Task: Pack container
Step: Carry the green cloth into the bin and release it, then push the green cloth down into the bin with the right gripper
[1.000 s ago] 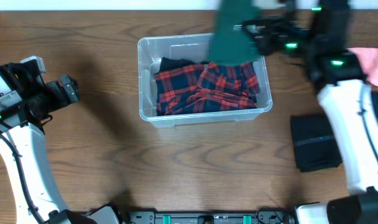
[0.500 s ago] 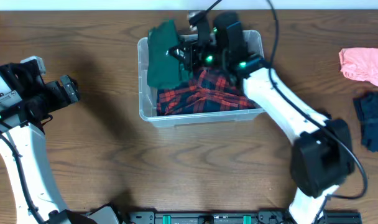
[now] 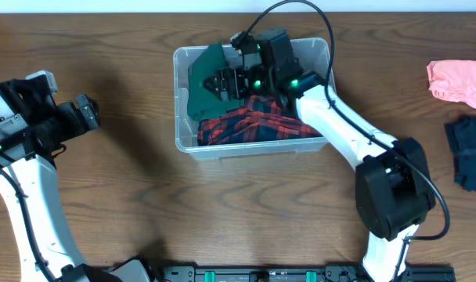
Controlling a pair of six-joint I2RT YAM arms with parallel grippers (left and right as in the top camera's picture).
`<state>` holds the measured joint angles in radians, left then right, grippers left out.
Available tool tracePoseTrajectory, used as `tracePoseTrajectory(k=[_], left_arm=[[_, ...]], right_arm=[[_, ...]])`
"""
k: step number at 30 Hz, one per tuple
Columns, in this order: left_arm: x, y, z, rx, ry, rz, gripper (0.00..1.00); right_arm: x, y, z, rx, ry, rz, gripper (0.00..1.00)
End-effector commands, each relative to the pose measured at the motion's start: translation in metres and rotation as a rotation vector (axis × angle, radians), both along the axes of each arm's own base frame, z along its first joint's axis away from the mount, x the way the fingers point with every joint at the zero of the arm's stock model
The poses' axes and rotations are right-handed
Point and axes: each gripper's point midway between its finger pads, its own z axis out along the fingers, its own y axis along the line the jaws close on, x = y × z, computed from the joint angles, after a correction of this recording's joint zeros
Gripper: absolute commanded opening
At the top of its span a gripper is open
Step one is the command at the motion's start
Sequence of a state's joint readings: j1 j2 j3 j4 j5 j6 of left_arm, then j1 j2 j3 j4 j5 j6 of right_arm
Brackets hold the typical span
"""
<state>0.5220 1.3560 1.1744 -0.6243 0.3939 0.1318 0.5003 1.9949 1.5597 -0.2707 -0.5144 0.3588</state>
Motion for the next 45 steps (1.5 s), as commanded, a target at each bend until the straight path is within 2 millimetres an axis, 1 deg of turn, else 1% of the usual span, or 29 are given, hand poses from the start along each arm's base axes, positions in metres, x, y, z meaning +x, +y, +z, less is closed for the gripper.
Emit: tracePoseTrajectory(k=[1,3,5,7,8,9,10,11,12,13,14,16,19,27,29,31,33,36,38,39,42,43,44,45], left_arm=[[0.001,0.001,0.002,0.003,-0.007,-0.009,0.98],[0.001,0.001,0.002,0.003,-0.007,-0.009,0.98],[0.001,0.001,0.002,0.002,-0.007,-0.008,0.98],[0.001,0.001,0.002,0.002,-0.007,-0.008,0.98],[0.001,0.001,0.002,0.002,-0.007,-0.008,0.98],[0.001,0.001,0.002,0.003,-0.007,-0.008,0.98],[0.001,0.001,0.002,0.002,-0.007,-0.008,0.98],[0.001,0.001,0.002,0.002,-0.007,-0.008,0.98],[0.001,0.001,0.002,0.003,-0.007,-0.008,0.98],[0.001,0.001,0.002,0.002,-0.007,-0.008,0.98],[0.001,0.001,0.002,0.003,-0.007,-0.008,0.98],[0.001,0.001,0.002,0.003,-0.007,-0.009,0.98],[0.001,0.001,0.002,0.002,-0.007,-0.008,0.98],[0.001,0.001,0.002,0.002,-0.007,-0.008,0.98],[0.001,0.001,0.002,0.002,-0.007,-0.008,0.98],[0.001,0.001,0.002,0.002,-0.007,-0.008,0.98],[0.001,0.001,0.002,0.003,-0.007,-0.009,0.98],[0.001,0.001,0.002,0.002,-0.007,-0.008,0.98],[0.001,0.001,0.002,0.002,-0.007,-0.008,0.98],[0.001,0.001,0.002,0.003,-0.007,-0.009,0.98],[0.001,0.001,0.002,0.002,-0.007,-0.008,0.98],[0.001,0.001,0.002,0.003,-0.007,-0.009,0.98],[0.001,0.001,0.002,0.003,-0.007,-0.008,0.98],[0.001,0.001,0.002,0.003,-0.007,-0.009,0.98]], right_arm=[[0.016,-0.019,0.072,-0.066,-0.24,0.004,0.99],[0.016,-0.028,0.084,-0.179,-0.303,0.004,0.99],[0.016,-0.034,0.091,-0.304,-0.366,0.005,0.99],[0.016,-0.035,0.091,-0.406,-0.424,0.004,0.99],[0.015,-0.035,0.09,-0.445,-0.444,0.002,0.95],[0.014,-0.033,0.089,-0.47,-0.455,0.002,0.85],[0.014,-0.031,0.085,-0.495,-0.462,0.002,0.69],[0.013,-0.028,0.079,-0.515,-0.461,-0.001,0.45],[0.012,-0.025,0.075,-0.526,-0.458,0.002,0.24],[0.011,-0.02,0.068,-0.531,-0.45,0.013,0.1],[0.011,-0.017,0.061,-0.532,-0.431,0.009,0.01],[0.012,-0.015,0.043,-0.543,-0.388,-0.01,0.01],[0.015,-0.015,0.011,-0.574,-0.31,-0.037,0.01],[0.017,-0.016,-0.089,-0.671,-0.141,-0.02,0.01],[0.015,-0.017,-0.111,-0.691,-0.107,-0.014,0.01],[0.014,-0.018,-0.124,-0.703,-0.087,-0.011,0.01],[0.013,-0.019,-0.13,-0.707,-0.074,-0.013,0.01],[0.014,-0.019,-0.128,-0.703,-0.075,-0.018,0.01],[0.016,-0.017,-0.117,-0.689,-0.087,-0.03,0.01],[0.017,-0.017,-0.109,-0.677,-0.095,-0.04,0.01],[0.023,-0.014,-0.063,-0.623,-0.156,-0.073,0.02],[0.025,-0.015,-0.041,-0.597,-0.184,-0.089,0.16],[0.027,-0.016,-0.021,-0.573,-0.213,-0.103,0.47],[0.028,-0.019,0.005,-0.544,-0.248,-0.123,0.78]])
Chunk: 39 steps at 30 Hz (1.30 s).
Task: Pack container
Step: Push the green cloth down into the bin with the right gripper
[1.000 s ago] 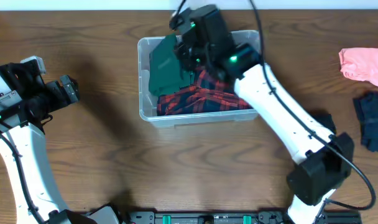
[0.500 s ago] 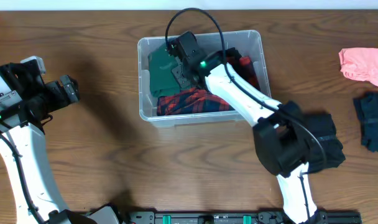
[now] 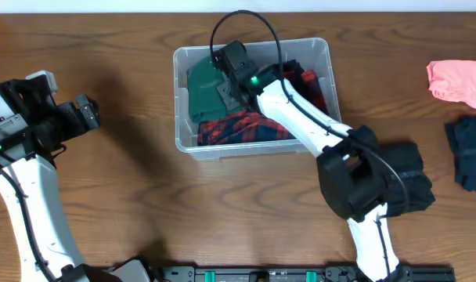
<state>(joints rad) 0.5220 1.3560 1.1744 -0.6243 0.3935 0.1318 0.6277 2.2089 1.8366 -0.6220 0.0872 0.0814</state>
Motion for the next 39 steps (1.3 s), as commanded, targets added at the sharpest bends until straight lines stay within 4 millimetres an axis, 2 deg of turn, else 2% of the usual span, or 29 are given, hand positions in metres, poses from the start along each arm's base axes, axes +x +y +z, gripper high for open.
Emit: tracePoseTrajectory(k=[1,2,4,7,10,13,16,23,26,29,33,39], left_arm=[[0.001,0.001,0.002,0.002,-0.007,-0.009,0.98],[0.001,0.001,0.002,0.002,-0.007,-0.009,0.98],[0.001,0.001,0.002,0.002,-0.007,-0.009,0.98],[0.001,0.001,0.002,0.002,-0.007,-0.009,0.98],[0.001,0.001,0.002,0.002,-0.007,-0.009,0.98],[0.001,0.001,0.002,0.002,-0.007,-0.009,0.98],[0.001,0.001,0.002,0.002,-0.007,-0.009,0.98],[0.001,0.001,0.002,0.002,-0.007,-0.009,0.98],[0.001,0.001,0.002,0.002,-0.007,-0.009,0.98],[0.001,0.001,0.002,0.002,-0.007,-0.009,0.98],[0.001,0.001,0.002,0.002,-0.007,-0.009,0.98],[0.001,0.001,0.002,0.002,-0.007,-0.009,0.98]], right_arm=[[0.005,-0.003,0.1,0.127,-0.142,-0.021,0.99],[0.006,-0.011,0.131,0.161,-0.191,-0.032,0.99],[0.007,-0.026,0.171,0.202,-0.256,-0.055,0.99],[0.011,-0.069,0.224,0.246,-0.345,-0.122,0.99],[0.013,-0.12,0.254,0.283,-0.373,-0.186,0.99],[0.011,-0.144,0.259,0.364,-0.319,-0.161,0.99],[0.003,-0.148,0.25,0.439,-0.226,-0.083,0.99],[-0.005,-0.143,0.213,0.393,-0.112,-0.07,0.99],[-0.008,-0.139,0.189,0.366,-0.045,-0.079,0.98],[-0.006,-0.135,0.154,0.353,0.059,-0.109,0.95],[-0.006,-0.115,0.108,0.362,0.186,-0.076,0.94],[-0.014,-0.082,0.066,0.377,0.302,-0.031,0.96]])
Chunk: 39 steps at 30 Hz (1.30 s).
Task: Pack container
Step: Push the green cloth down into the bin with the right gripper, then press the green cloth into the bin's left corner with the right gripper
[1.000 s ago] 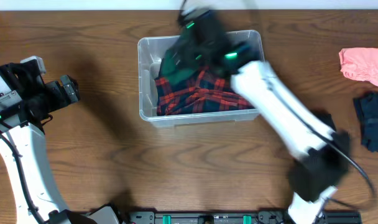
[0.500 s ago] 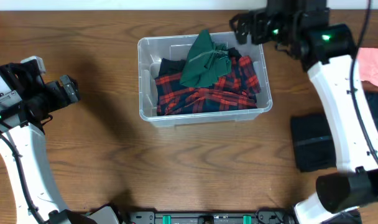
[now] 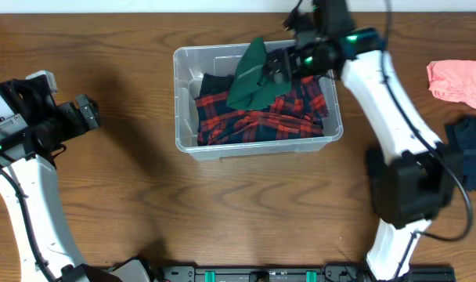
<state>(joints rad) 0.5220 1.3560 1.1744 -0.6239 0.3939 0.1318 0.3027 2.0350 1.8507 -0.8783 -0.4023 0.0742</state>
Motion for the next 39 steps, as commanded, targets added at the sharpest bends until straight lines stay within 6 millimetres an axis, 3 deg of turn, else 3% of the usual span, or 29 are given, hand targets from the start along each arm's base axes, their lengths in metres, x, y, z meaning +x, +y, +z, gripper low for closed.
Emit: tracePoseTrajectory(k=[1,3,6,8,9,10,11,14,22,29,33,39], left_arm=[[0.001,0.001,0.002,0.002,-0.007,-0.008,0.98],[0.001,0.001,0.002,0.002,-0.007,-0.008,0.98],[0.001,0.001,0.002,0.002,-0.007,-0.008,0.98],[0.001,0.001,0.002,0.002,-0.007,-0.008,0.98],[0.001,0.001,0.002,0.002,-0.007,-0.008,0.98],[0.001,0.001,0.002,0.002,-0.007,-0.008,0.98],[0.001,0.001,0.002,0.002,-0.007,-0.008,0.98],[0.001,0.001,0.002,0.002,-0.007,-0.008,0.98],[0.001,0.001,0.002,0.003,-0.007,-0.008,0.98],[0.001,0.001,0.002,0.002,-0.007,-0.008,0.98],[0.001,0.001,0.002,0.002,-0.007,-0.008,0.98],[0.001,0.001,0.002,0.002,-0.007,-0.008,0.98]], right_arm=[[-0.012,0.024,-0.014,0.04,0.066,0.036,0.95],[-0.014,0.03,-0.022,0.041,0.091,0.029,0.94],[-0.013,0.035,-0.029,0.047,0.107,0.017,0.82],[-0.011,0.038,-0.028,0.056,0.101,0.01,0.6],[-0.01,0.04,-0.027,0.06,0.094,0.01,0.4],[-0.008,0.041,-0.025,0.066,0.089,0.006,0.27],[-0.007,0.043,-0.023,0.075,0.084,0.005,0.17],[-0.009,0.056,-0.014,0.138,0.077,0.045,0.01],[-0.027,0.112,0.025,0.376,0.042,0.232,0.01],[-0.044,0.151,0.064,0.509,-0.001,0.326,0.01],[-0.045,0.158,0.074,0.53,-0.015,0.318,0.01],[-0.037,0.151,0.061,0.456,-0.023,0.255,0.01]])
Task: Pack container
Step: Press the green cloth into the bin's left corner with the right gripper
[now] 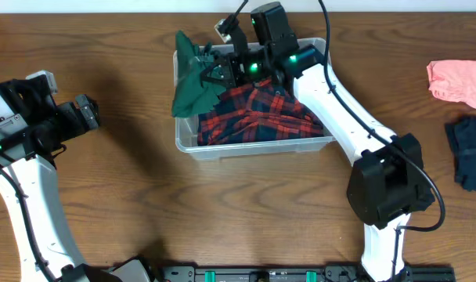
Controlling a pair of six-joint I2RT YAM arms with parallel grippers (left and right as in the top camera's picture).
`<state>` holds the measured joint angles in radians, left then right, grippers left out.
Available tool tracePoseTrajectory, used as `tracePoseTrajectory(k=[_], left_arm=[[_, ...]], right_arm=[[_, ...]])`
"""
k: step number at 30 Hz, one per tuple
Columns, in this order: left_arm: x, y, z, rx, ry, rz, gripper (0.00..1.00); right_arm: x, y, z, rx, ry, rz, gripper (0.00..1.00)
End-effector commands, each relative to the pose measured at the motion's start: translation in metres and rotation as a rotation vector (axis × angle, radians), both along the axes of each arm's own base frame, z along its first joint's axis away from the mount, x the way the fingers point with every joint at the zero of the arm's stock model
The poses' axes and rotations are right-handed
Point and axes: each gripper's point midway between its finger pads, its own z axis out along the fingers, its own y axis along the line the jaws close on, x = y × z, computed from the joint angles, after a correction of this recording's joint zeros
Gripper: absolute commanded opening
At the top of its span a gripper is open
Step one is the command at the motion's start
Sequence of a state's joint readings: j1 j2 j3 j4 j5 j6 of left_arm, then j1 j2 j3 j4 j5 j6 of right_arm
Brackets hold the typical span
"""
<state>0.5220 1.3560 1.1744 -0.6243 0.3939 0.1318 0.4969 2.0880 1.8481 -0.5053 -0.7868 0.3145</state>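
Observation:
A clear plastic container (183,139) stands at the middle back of the table. A red plaid garment (257,117) lies inside it. My right gripper (214,74) hangs over the container's left end, shut on a dark green garment (192,82) that droops over the left rim. My left gripper (88,112) rests at the far left, well away from the container; its finger state is not readable.
A pink garment (457,81) lies at the right edge of the wooden table, with a dark navy garment (469,153) just below it. The right arm's base (391,196) stands in front of the container's right side.
My right gripper, still holding the green garment, moved from above the container's middle-right to its left end. The garment now hangs across the left rim. The left arm stayed put.
The right gripper was first down in the container on the green garment beside the plaid one. It then sat deeper at the left half. Then it held the green garment lifted over the middle, and now holds it over the left rim.

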Motion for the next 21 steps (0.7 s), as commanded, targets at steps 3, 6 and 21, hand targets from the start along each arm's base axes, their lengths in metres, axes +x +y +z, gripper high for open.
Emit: tracePoseTrajectory(k=[3,6,21], left_arm=[[0.001,0.001,0.002,0.002,-0.007,-0.008,0.98],[0.001,0.001,0.002,0.002,-0.007,-0.008,0.98],[0.001,0.001,0.002,0.003,-0.007,-0.008,0.98]], right_arm=[[0.002,-0.005,0.005,-0.035,-0.029,-0.035,0.01],[0.0,-0.006,-0.001,-0.068,-0.035,-0.033,0.01],[0.008,-0.036,-0.028,-0.346,-0.179,-0.088,0.99]])
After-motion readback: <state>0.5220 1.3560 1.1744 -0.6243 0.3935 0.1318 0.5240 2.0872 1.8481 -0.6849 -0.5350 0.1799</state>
